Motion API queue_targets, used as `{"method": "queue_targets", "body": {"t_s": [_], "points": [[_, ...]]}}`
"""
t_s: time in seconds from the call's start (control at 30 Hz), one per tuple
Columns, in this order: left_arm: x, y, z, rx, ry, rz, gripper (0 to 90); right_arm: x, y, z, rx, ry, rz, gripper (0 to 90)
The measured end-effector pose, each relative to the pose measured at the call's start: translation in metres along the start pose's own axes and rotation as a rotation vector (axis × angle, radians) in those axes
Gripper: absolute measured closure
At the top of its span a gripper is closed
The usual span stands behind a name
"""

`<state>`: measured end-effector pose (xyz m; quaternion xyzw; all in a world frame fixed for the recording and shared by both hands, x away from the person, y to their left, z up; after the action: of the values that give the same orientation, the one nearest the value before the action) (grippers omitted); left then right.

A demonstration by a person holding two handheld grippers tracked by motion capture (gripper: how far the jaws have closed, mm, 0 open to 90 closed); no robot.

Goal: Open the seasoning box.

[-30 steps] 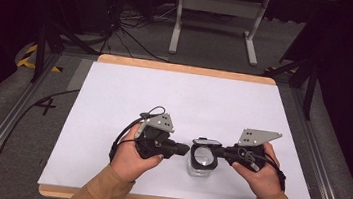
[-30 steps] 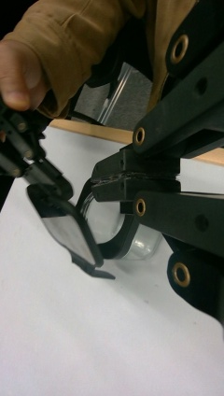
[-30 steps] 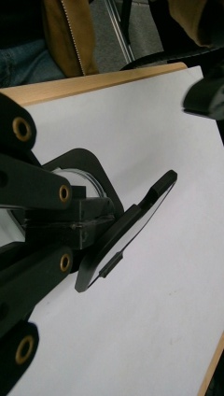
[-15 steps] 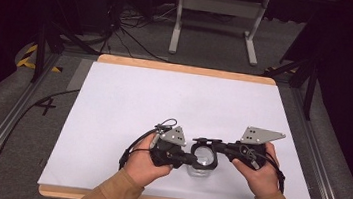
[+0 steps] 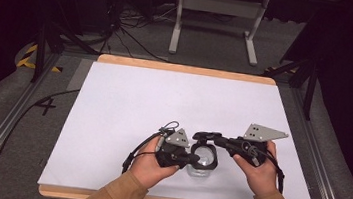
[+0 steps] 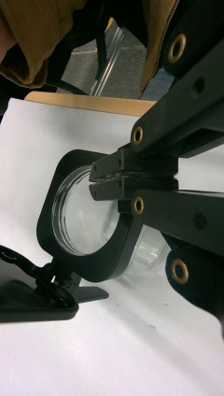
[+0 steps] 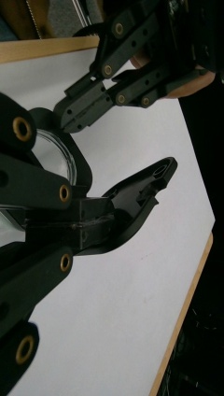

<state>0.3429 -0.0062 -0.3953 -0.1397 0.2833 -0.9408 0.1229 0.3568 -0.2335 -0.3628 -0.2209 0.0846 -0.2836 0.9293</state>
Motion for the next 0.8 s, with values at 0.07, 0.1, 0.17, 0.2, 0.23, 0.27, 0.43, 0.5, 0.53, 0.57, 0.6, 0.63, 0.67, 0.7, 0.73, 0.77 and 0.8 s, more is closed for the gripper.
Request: {"method": "queue_targets", "body": {"t_s": [0.07,0.1,0.17,0.2,0.23,0.27,0.43,0.5,0.53,0.57,0.6,0.63,0.67,0.7,0.73,0.77,0.8], "points": [[0.000,0.000,0.000,0.002,-0.006,0.001,89.7,0.001,0.002,0.000,0.014,-0.002,-0.011,90.0],[0.000,0.000,0.000,0.002,-0.006,0.001,89.7,0.001,0.002,0.000,0.014,-0.002,-0.011,90.0],[0.000,0.000,-0.001,0.005,-0.008,0.004,89.8,0.003,0.005,0.001,0.036,0.007,-0.030,90.0],[0.000,0.000,-0.001,0.004,-0.007,0.004,89.8,0.005,0.007,0.001,0.053,0.009,-0.052,90.0],[0.000,0.000,-0.001,0.008,-0.011,0.006,89.8,0.007,0.008,0.001,0.061,0.011,-0.064,90.0],[0.001,0.000,-0.002,0.010,-0.016,0.007,89.8,0.008,0.009,0.001,0.068,0.021,-0.071,90.0],[0.001,0.000,-0.003,0.020,-0.021,0.011,89.8,0.016,0.014,-0.001,0.100,0.051,-0.103,90.0],[0.001,-0.001,-0.003,0.014,-0.016,0.013,89.8,0.015,0.015,-0.001,0.104,0.053,-0.105,90.0],[0.002,-0.002,-0.003,0.006,-0.015,0.019,89.8,0.014,0.016,-0.001,0.099,0.043,-0.103,90.0],[0.001,-0.004,-0.003,0.000,-0.008,0.033,89.7,0.013,0.015,0.000,0.091,0.032,-0.110,89.8],[0.000,-0.006,-0.003,-0.008,-0.010,0.041,89.6,0.013,0.012,0.000,0.088,0.029,-0.105,89.7],[-0.001,-0.010,-0.003,-0.011,-0.015,0.050,88.3,0.013,0.010,0.000,0.086,0.024,-0.095,89.7],[-0.003,-0.014,-0.002,0.006,-0.020,0.047,86.4,0.014,0.005,0.000,0.083,0.024,-0.084,89.2],[-0.003,-0.014,-0.002,0.006,-0.020,0.047,84.8,0.015,-0.001,0.001,0.076,0.022,-0.083,85.9],[-0.007,-0.024,-0.002,0.014,-0.023,0.053,83.9,0.016,-0.006,0.000,0.069,0.024,-0.080,84.7],[-0.007,-0.024,-0.002,0.014,-0.023,0.053,83.3,0.016,-0.006,0.000,0.069,0.024,-0.080,84.7],[-0.011,-0.032,-0.003,0.020,-0.023,0.079,82.6,0.021,-0.017,-0.001,0.067,0.022,-0.108,82.9]]}}
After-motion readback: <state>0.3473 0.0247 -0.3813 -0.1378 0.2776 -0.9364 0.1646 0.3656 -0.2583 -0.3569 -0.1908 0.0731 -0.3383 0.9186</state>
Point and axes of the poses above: each handheld gripper's, and its own axes: y roughly forward along the jaws, z roughly out of its top, x roughly to its right, the point moved 2 cm from there along y, roughly forward along the jaws
